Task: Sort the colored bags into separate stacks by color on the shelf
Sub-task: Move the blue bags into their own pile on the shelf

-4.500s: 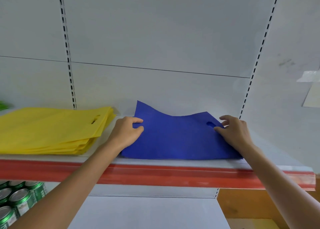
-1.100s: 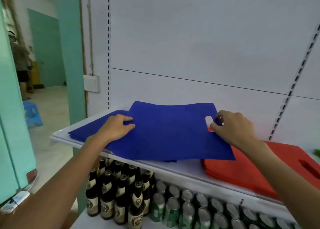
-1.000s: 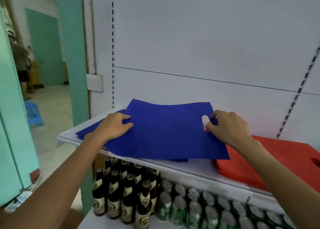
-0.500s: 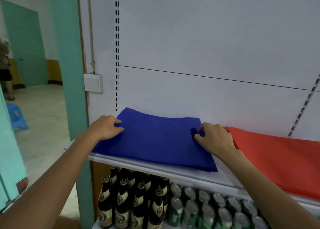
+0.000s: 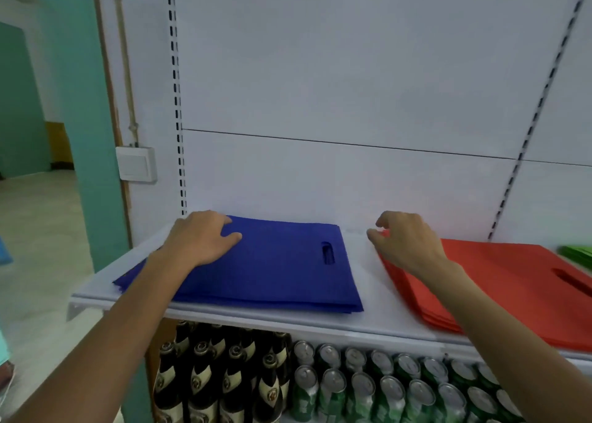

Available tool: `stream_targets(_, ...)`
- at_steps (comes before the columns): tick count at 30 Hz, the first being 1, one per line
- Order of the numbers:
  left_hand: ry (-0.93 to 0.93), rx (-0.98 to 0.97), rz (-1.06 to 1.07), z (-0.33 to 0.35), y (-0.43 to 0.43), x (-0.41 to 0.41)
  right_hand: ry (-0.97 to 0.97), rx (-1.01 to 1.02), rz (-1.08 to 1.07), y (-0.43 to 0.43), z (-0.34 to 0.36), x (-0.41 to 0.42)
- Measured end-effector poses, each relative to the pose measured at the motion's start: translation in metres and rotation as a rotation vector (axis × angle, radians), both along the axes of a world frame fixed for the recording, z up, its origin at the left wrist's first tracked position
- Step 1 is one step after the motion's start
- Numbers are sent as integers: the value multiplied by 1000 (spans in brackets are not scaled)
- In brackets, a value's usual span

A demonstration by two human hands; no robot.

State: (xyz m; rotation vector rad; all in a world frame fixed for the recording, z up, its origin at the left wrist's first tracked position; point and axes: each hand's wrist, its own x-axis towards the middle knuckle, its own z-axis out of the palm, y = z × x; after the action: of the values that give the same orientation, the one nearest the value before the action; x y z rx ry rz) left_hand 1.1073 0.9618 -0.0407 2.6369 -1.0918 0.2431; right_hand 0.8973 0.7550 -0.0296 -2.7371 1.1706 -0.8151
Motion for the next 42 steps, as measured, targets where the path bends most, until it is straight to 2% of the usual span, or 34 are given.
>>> stream_targets(8, -2, -57, -278, -1, -104, -116, -53, -71, -168, -61, 23, -122)
stream_targets(14, -209, -138, -362, 3, -196, -246, -49, -57, -283, -145, 22, -262)
stream_targets(18, -145, -179, -420, -4, -261, -344, -31, -39, -262, -211, 16, -355)
stream_targets(23, -97, -172, -412, 7, -327, -441, -29, -14, -294, -284, 21, -461)
stream_targets(30, -96, -248, -448, 14, -398, -532, -42, 25, -316, -354, 15, -561)
stream_targets(34, -103, -207, -502, 9, -439, -587, -63, 57, -350, -389, 7, -619)
stream_targets(42, -133, -264, -492, 13, -525, -716, -121, -12, -318, -481, 14, -745)
